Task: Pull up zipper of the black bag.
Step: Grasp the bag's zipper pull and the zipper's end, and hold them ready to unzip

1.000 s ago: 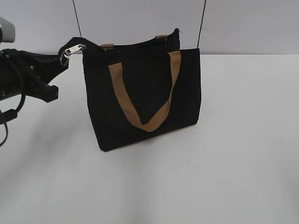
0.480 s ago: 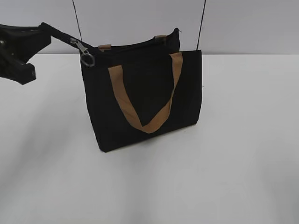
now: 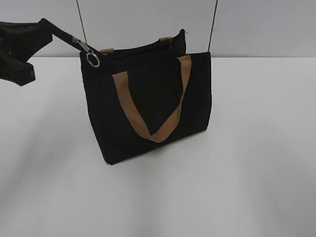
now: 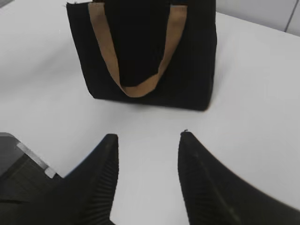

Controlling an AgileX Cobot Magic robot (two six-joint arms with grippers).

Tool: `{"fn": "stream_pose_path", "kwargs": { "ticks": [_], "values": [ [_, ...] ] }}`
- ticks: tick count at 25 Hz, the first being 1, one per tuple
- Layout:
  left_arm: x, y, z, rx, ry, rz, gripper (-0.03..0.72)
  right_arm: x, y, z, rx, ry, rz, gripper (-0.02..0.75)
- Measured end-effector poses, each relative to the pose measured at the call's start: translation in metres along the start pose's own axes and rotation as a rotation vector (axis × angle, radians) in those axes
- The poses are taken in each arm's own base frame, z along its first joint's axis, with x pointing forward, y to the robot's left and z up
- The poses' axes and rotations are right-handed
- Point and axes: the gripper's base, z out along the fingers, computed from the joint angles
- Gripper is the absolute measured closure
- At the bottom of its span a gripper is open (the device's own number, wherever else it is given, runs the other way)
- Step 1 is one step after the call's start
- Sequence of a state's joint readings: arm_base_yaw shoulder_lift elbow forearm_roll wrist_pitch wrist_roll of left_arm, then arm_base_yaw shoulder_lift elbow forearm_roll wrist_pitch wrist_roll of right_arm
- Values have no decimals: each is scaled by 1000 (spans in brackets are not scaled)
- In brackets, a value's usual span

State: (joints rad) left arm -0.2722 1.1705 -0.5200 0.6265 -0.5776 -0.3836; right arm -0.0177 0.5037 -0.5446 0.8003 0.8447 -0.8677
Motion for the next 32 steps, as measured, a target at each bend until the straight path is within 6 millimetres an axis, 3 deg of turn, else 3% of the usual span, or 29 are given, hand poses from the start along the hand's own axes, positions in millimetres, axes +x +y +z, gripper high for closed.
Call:
{"fn": "stream_pose_path", "kwargs": {
  "ticks": [9,14,21,32],
  "values": [
    [10,-1,10,29,3,-27,671,-29,-31,56,-147,-42,1,415],
    [10,-1,12,32,-16,-46,671,-45,-41,78,-184,-35,-31,415],
    [-1,4,16,14,-53,-53,671,-58,-15,133,-257,18,-112,415],
    [-2,4,17,12,-51,-52,671,-85,27,229,-317,53,-238,415]
  ]
}}
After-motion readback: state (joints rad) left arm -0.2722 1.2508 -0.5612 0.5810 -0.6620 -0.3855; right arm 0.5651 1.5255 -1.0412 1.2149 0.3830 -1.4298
